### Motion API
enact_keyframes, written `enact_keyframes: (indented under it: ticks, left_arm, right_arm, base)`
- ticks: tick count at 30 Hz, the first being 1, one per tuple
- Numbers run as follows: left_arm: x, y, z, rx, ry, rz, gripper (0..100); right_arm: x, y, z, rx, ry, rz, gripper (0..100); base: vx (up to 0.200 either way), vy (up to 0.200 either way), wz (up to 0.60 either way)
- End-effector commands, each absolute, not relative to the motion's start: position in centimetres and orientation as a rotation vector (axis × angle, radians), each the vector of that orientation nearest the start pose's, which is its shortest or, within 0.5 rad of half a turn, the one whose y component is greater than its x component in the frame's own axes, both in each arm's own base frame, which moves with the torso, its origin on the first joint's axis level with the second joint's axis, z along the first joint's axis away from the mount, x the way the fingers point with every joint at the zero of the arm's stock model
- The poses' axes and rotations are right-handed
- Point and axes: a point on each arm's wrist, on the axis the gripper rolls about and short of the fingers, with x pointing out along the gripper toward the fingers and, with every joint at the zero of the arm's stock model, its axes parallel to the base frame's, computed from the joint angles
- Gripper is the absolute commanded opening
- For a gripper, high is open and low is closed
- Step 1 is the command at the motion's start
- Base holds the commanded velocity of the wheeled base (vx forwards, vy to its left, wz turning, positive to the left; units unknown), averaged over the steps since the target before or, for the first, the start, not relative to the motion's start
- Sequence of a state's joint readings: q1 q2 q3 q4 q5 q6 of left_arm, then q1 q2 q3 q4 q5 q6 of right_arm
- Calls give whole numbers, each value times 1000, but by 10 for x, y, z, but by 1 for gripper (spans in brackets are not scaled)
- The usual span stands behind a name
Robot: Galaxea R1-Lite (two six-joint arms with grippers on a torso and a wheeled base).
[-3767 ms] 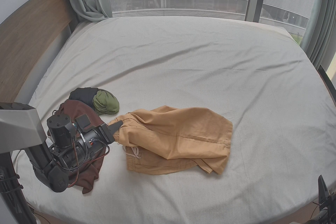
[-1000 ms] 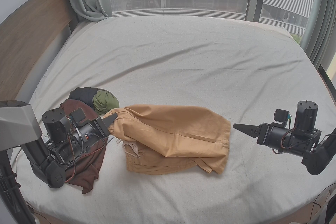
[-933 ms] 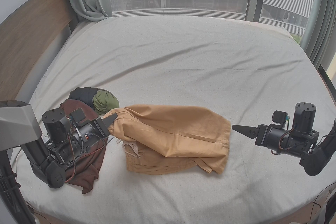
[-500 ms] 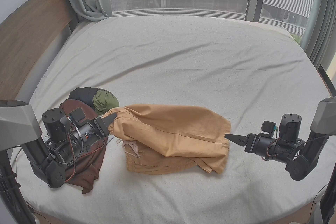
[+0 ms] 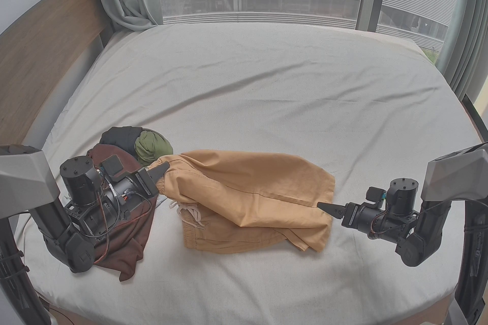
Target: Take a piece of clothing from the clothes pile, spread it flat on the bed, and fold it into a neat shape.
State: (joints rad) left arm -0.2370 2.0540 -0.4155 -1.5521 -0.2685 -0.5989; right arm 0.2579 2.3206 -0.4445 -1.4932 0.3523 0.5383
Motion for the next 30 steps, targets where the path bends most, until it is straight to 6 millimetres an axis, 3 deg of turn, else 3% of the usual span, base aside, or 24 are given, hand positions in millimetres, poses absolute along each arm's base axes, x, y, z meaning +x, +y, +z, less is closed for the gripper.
enact_keyframes:
  ticks: [1,16,23,30]
  left_arm:
    - [294,-77,79,-588,231,-464,0]
    - [293,-77,78,-586,236,-461,0]
    - [294,-77,77,-586,237,-463,0]
    - [294,-77,77,-586,237,-464,0]
  right_arm:
    - [314,90,-18,534,567,474,100]
    - [334,94,-38,551,571,462,100]
    - [338,106,-47,571,571,492,100]
    - [342,107,-41,600,508,505,100]
  base:
    - [0,0,0]
    - [0,0,0]
    - [0,0,0]
    - [0,0,0]
